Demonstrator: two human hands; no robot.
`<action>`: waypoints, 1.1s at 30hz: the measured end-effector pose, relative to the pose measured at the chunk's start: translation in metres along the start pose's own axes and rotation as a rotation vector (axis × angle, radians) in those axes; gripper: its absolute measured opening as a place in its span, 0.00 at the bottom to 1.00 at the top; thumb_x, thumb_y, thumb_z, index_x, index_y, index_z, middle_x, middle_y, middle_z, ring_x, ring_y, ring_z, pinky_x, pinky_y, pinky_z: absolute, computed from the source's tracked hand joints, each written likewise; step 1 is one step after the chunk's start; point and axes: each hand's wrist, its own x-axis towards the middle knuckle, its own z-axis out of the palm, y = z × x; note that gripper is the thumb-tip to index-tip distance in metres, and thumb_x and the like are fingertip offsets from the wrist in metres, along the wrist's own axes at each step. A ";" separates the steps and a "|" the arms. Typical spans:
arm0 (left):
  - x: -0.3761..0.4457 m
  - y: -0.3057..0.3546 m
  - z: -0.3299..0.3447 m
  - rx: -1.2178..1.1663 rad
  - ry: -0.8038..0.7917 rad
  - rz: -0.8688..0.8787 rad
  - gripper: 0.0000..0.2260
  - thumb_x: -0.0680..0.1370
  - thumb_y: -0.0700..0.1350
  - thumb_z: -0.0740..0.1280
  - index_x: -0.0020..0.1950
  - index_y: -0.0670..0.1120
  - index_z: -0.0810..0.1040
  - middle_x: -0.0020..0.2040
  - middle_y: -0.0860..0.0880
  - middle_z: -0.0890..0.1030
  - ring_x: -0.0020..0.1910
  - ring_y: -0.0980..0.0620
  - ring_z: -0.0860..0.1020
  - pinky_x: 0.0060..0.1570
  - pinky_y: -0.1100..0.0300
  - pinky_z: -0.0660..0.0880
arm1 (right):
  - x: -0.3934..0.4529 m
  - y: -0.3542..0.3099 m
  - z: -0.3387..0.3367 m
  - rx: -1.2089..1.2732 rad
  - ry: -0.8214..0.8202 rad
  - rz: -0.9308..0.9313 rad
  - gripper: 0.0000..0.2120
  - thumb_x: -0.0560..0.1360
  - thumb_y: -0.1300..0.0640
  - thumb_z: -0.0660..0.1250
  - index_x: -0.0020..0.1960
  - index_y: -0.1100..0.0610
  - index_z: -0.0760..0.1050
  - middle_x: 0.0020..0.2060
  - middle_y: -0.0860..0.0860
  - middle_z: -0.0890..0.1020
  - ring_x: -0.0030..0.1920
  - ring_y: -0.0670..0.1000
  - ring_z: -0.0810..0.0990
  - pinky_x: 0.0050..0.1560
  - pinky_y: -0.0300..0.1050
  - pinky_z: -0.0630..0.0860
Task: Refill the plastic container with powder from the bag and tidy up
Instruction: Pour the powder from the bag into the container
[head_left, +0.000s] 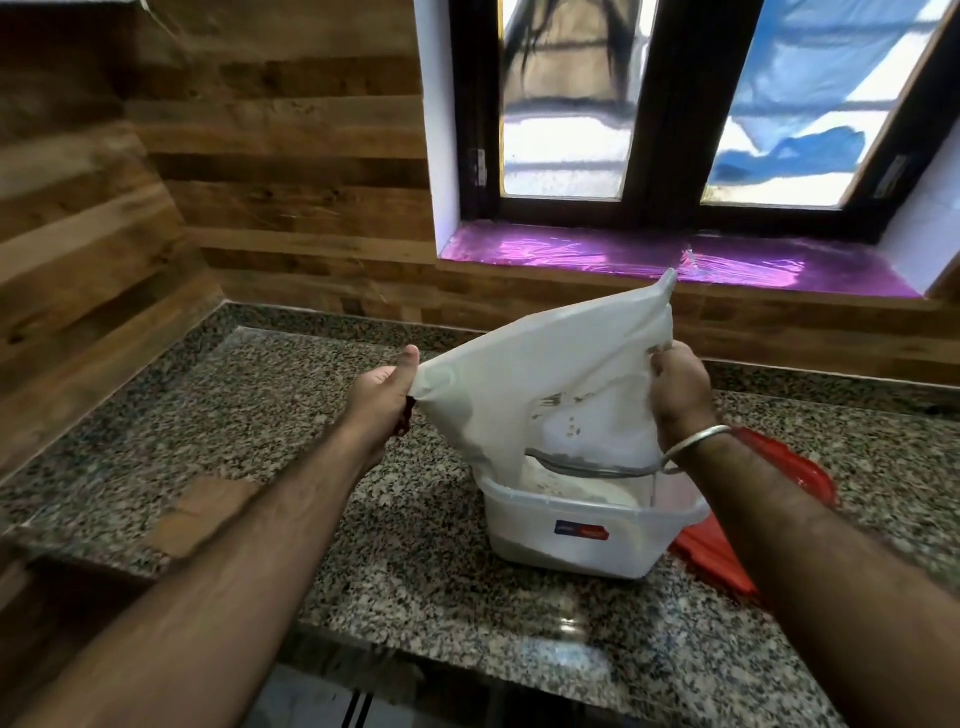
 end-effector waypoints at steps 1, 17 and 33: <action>0.002 -0.001 0.002 0.001 0.030 0.020 0.25 0.82 0.65 0.68 0.45 0.42 0.79 0.28 0.49 0.70 0.24 0.53 0.65 0.28 0.60 0.61 | -0.002 0.001 -0.001 -0.028 -0.003 -0.011 0.21 0.77 0.57 0.53 0.54 0.71 0.79 0.55 0.69 0.80 0.54 0.64 0.77 0.51 0.49 0.69; 0.011 0.042 0.040 0.329 0.281 0.374 0.31 0.82 0.64 0.68 0.34 0.38 0.78 0.29 0.42 0.81 0.29 0.49 0.73 0.30 0.50 0.72 | 0.001 0.016 -0.048 0.154 0.146 0.108 0.16 0.71 0.64 0.62 0.53 0.47 0.77 0.51 0.52 0.85 0.52 0.57 0.82 0.57 0.59 0.81; 0.017 0.092 0.061 0.331 0.230 0.579 0.32 0.83 0.64 0.66 0.29 0.43 0.68 0.25 0.50 0.68 0.27 0.52 0.65 0.31 0.56 0.59 | 0.017 -0.053 -0.042 -0.757 -0.313 -0.675 0.31 0.75 0.28 0.55 0.63 0.50 0.78 0.57 0.47 0.83 0.57 0.54 0.81 0.61 0.58 0.75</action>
